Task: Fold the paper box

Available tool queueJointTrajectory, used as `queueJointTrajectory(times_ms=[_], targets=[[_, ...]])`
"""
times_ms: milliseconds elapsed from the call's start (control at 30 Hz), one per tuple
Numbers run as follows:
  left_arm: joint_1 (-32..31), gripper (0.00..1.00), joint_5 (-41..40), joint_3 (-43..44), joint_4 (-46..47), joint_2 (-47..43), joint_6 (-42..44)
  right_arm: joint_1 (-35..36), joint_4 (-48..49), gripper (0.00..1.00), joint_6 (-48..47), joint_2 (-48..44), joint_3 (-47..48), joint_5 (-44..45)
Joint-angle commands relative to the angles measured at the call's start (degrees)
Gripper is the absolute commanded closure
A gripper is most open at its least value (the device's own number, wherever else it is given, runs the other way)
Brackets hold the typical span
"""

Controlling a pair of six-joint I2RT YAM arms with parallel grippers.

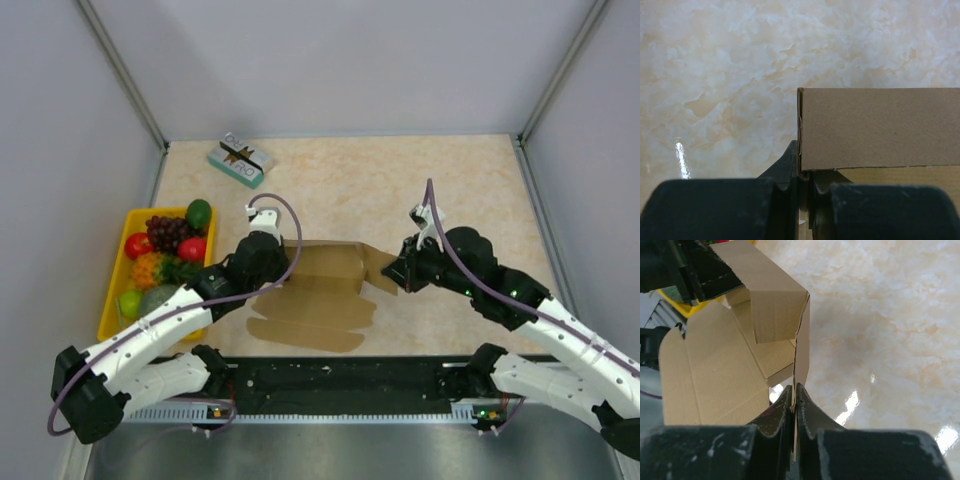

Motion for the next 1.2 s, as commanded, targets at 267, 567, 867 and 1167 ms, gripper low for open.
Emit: queueJointTrajectory(times_ms=[267,567,867,1167], targets=[[-0.06,1.0,1.78,5.49,0.66,3.88,-1.49,14.48,0.58,1.0,11.62,4.75,3.63,24.82],[-0.06,1.0,2.4,4.88,0.92,6.43,-2.19,16.24,1.98,0.61,7.24,5.81,5.39,18.76],[-0.06,1.0,4.77,1.1,3.56,4.15,-3.07,15.37,10.23,0.35,4.51,3.79,1.18,9.28],[-0.15,1.0,5.91,0.48,2.94,0.72,-3.51,13.17,15.26,0.47,5.04,2.12,-2.17,11.54]])
